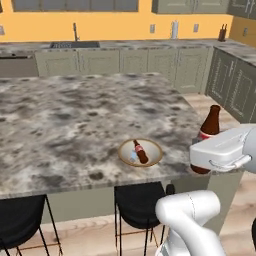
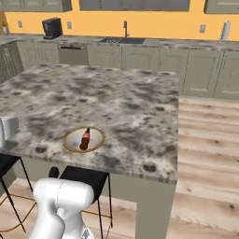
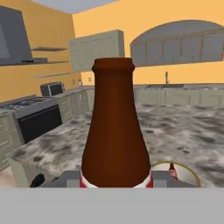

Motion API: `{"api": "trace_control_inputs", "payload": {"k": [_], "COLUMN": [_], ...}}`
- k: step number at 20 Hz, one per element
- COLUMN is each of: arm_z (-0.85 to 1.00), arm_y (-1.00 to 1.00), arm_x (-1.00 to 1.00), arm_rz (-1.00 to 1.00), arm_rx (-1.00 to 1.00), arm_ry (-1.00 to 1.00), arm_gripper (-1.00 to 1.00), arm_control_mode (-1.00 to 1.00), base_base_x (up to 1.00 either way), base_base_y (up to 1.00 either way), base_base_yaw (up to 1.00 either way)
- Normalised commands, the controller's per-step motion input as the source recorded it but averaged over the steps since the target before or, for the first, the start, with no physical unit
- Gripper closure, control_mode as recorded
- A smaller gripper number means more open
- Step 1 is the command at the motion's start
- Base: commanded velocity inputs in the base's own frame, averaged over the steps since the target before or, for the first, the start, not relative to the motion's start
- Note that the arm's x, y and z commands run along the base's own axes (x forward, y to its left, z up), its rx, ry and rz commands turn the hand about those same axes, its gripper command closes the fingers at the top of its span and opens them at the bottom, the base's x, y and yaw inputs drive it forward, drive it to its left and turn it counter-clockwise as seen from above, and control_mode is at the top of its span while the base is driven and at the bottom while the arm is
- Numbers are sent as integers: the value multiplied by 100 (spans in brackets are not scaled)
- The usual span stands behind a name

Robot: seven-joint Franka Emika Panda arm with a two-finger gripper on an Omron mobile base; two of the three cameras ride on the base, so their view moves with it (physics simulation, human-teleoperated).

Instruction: Open the fridge, grab two sodas, and place both sodas inside the bowl with ice on the dining counter.

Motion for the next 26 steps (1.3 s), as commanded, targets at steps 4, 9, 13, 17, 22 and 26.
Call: {"api": "trace_control_inputs", "payload": {"k": [4, 9, 13, 17, 22, 26], "arm_z": [0, -18, -3, -36, -51, -61], "arm_y": [0, -25, -36, 3, 12, 31], "arm_x": [0, 60, 100, 86, 33, 1], "arm_rz": [0, 2, 14, 27, 41, 43], "arm_rx": [0, -3, 0, -19, -33, -32], "arm_ry": [0, 15, 33, 23, 8, 9], "arm_gripper": [100, 100, 100, 100, 100, 100], "arm_control_mode": [100, -100, -100, -100, -100, -100], "base_base_x": [61, 0, 0, 0, 0, 0], "base_base_y": [17, 0, 0, 0, 0, 0], "base_base_yaw": [-41, 0, 0, 0, 0, 0]}}
